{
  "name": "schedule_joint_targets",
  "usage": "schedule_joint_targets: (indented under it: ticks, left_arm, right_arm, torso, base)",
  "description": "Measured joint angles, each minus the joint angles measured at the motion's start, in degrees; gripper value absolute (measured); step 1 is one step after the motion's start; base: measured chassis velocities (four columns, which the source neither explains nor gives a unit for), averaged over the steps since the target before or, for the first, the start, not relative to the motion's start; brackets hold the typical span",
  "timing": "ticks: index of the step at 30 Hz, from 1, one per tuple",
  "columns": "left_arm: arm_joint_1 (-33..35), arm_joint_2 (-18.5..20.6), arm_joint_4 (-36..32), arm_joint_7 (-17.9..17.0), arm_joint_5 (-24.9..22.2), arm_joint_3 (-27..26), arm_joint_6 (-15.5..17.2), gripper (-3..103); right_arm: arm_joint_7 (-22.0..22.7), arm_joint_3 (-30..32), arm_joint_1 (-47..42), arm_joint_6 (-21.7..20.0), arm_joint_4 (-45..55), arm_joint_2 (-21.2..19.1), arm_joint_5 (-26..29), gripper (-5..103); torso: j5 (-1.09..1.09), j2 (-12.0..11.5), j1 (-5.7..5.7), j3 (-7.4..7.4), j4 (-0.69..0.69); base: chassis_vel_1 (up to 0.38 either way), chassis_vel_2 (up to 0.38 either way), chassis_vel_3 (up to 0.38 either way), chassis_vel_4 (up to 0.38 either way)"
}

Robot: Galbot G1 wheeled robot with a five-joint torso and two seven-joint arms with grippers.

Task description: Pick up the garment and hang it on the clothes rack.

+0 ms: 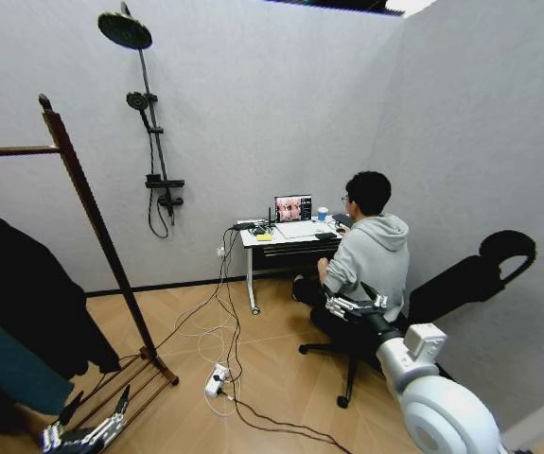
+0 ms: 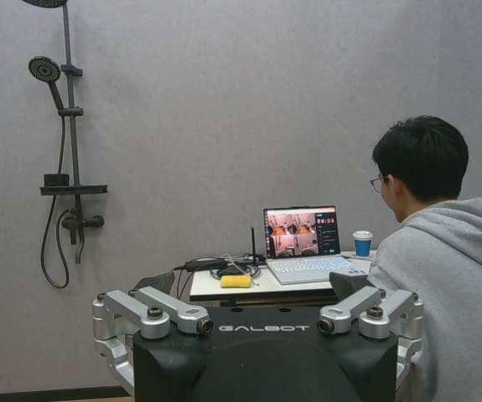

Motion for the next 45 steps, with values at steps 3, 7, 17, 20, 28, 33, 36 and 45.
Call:
schedule_joint_targets:
  ticks: [3, 7, 17, 20, 28, 33, 36, 45]
  left_arm:
    - [0.0, 0.0, 0.0, 0.0, 0.0, 0.0, 0.0, 100]
    - [0.0, 0.0, 0.0, 0.0, 0.0, 0.0, 0.0, 100]
    - [0.0, 0.0, 0.0, 0.0, 0.0, 0.0, 0.0, 100]
    - [0.0, 0.0, 0.0, 0.0, 0.0, 0.0, 0.0, 100]
    - [0.0, 0.0, 0.0, 0.0, 0.0, 0.0, 0.0, 100]
    - [0.0, 0.0, 0.0, 0.0, 0.0, 0.0, 0.0, 100]
    - [0.0, 0.0, 0.0, 0.0, 0.0, 0.0, 0.0, 100]
    - [0.0, 0.0, 0.0, 0.0, 0.0, 0.0, 0.0, 100]
  right_arm:
    - [0.0, -0.6, 0.1, 0.0, 0.0, 0.4, -0.3, 100]
    - [0.0, -0.8, 0.2, -0.1, -0.1, 0.4, -0.3, 100]
    - [0.1, -1.9, 1.2, -0.4, -0.7, 0.6, -0.6, 100]
    - [0.1, -1.9, 1.5, -0.6, -0.8, 0.6, -0.6, 100]
    - [0.1, -2.4, 1.5, -1.0, -0.7, 1.2, -0.9, 100]
    - [0.1, -2.7, 1.5, -1.1, -0.6, 1.6, -1.2, 100]
    - [0.1, -2.9, 1.4, -1.1, -0.6, 1.7, -1.4, 100]
    - [0.0, -3.1, 1.5, -1.2, -1.0, 2.2, -1.7, 100]
  torso:
    - [0.00, 0.0, 0.01, 0.01, 0.00]
    - [-0.01, 0.0, 0.01, 0.00, 0.00]
    - [-0.01, 0.0, -0.01, 0.00, 0.00]
    - [0.00, 0.0, -0.01, 0.00, -0.01]
    - [0.00, 0.0, 0.01, 0.00, -0.01]
    - [-0.01, 0.0, -0.01, 0.00, 0.00]
    - [0.01, 0.0, 0.00, 0.00, -0.01]
    - [-0.01, 0.0, -0.01, 0.00, -0.01]
  base:
    - [0.100, -0.092, -0.091, 0.105]
    - [0.115, -0.122, -0.131, 0.113]
    - [0.164, -0.109, -0.126, 0.173]
    - [0.174, -0.065, -0.045, 0.176]
    - [0.151, -0.108, -0.088, 0.140]
    - [0.126, -0.135, -0.152, 0.138]
    - [0.138, -0.143, -0.126, 0.157]
    - [0.161, -0.186, -0.198, 0.157]
